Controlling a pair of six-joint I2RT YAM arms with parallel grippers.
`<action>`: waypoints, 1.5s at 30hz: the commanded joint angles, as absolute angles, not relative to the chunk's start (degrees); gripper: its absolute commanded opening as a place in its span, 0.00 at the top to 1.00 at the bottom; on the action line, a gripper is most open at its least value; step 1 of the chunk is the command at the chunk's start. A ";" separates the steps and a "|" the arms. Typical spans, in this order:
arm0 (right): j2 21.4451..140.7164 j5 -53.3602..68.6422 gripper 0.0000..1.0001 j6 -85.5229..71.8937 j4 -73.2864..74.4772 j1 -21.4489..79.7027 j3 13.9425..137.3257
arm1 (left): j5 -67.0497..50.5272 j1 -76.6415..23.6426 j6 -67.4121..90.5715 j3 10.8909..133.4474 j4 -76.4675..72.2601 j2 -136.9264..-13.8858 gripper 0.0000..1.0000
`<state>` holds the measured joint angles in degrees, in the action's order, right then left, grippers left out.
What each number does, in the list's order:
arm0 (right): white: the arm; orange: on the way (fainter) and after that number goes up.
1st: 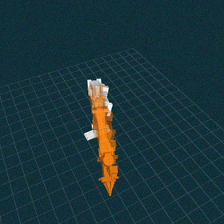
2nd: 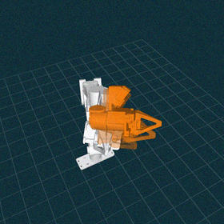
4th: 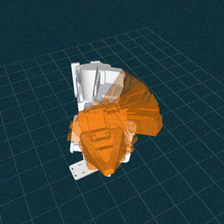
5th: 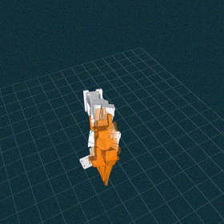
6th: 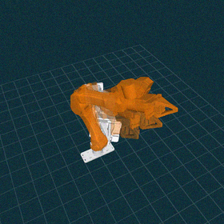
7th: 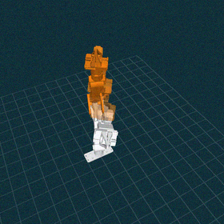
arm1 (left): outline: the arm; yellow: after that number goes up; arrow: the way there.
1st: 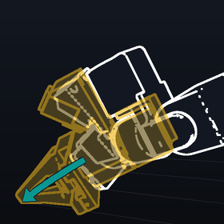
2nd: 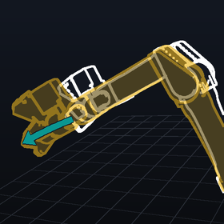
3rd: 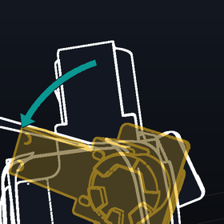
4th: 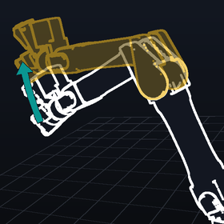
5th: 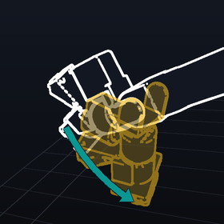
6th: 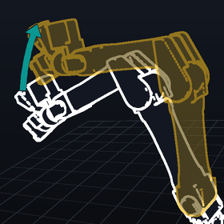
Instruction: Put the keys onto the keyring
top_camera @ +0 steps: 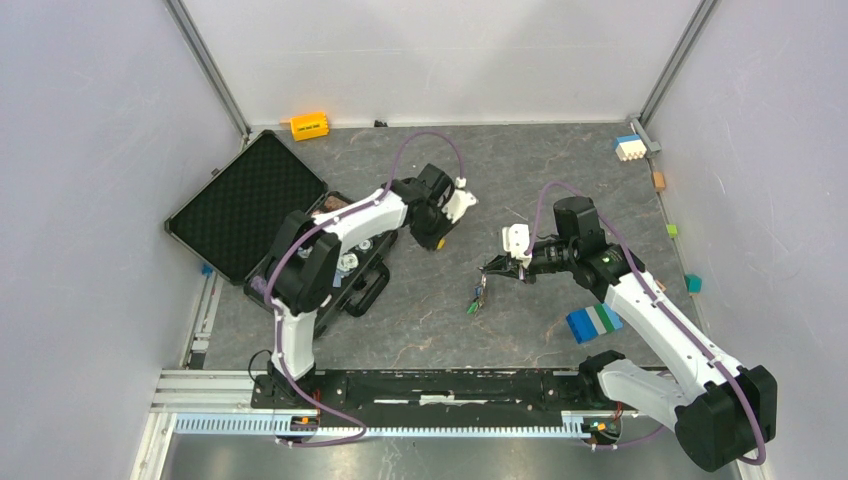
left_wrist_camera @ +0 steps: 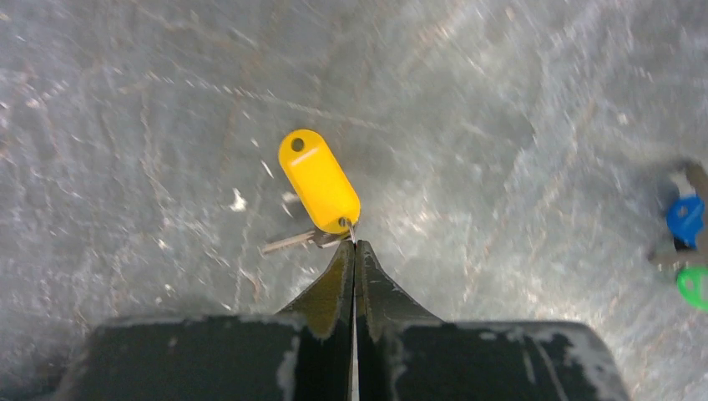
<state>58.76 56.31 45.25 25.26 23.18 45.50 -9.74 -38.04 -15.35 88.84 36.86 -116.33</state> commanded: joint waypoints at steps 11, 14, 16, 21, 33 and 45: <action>57.93 58.54 1.00 49.57 27.24 22.96 46.60 | -16.76 -42.98 -18.98 68.84 28.25 -104.46 0.97; 57.76 58.44 1.00 49.66 27.23 22.92 46.51 | -16.83 -42.98 -19.39 67.07 27.32 -103.09 0.95; 57.96 58.45 1.00 49.66 27.22 22.97 46.49 | -16.47 -42.98 -19.65 66.01 26.77 -102.26 0.95; 58.18 58.86 1.00 49.90 27.50 22.94 46.48 | -15.85 -42.98 -20.35 65.04 26.80 -101.95 0.94; 59.10 59.06 1.00 50.00 27.59 22.90 46.49 | -14.70 -42.91 -23.53 64.56 26.89 -99.84 0.63; 58.99 58.87 1.00 50.10 27.50 22.81 46.49 | -14.50 -43.28 -21.66 63.61 24.19 -97.73 0.54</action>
